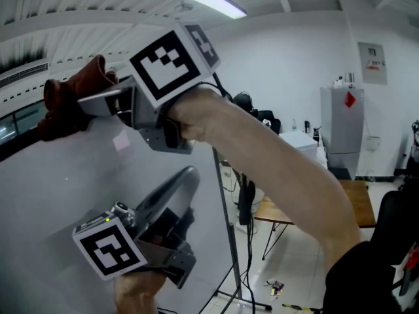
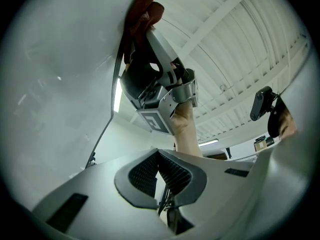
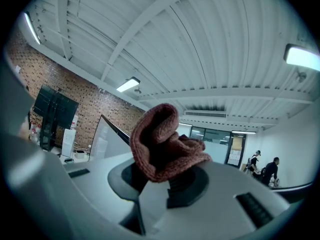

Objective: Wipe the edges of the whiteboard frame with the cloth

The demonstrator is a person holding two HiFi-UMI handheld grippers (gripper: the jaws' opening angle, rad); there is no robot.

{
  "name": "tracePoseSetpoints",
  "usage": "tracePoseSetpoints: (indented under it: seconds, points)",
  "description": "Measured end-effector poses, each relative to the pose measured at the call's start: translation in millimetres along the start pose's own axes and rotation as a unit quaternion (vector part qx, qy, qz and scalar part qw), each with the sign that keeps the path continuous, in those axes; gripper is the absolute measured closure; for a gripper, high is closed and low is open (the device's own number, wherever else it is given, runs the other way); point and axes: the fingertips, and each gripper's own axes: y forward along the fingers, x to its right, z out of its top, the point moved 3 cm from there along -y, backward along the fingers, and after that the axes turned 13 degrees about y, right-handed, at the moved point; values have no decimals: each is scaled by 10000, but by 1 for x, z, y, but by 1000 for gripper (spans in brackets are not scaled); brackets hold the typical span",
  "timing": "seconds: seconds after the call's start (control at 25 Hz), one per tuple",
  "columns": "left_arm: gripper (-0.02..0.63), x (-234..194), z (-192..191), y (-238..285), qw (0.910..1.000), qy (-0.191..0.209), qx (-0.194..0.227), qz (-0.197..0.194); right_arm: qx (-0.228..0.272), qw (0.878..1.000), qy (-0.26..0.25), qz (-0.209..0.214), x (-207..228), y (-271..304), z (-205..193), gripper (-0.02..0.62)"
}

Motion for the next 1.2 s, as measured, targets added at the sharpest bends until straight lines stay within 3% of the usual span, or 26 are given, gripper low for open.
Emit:
tracePoseSetpoints:
  seconds: [0.32, 0.52, 1.2]
  points:
    - [609, 2, 1, 3, 9991, -56, 66, -407, -109, 9999, 30, -127, 3, 0, -2, 518]
    - [609, 6, 6, -5, 9985, -27, 120, -532, -145, 9983, -333, -455, 5, -4, 2, 517]
    - [609, 21, 9, -31, 9953, -234, 169, -926, -94, 9929, -121, -1178, 1, -11, 1, 517]
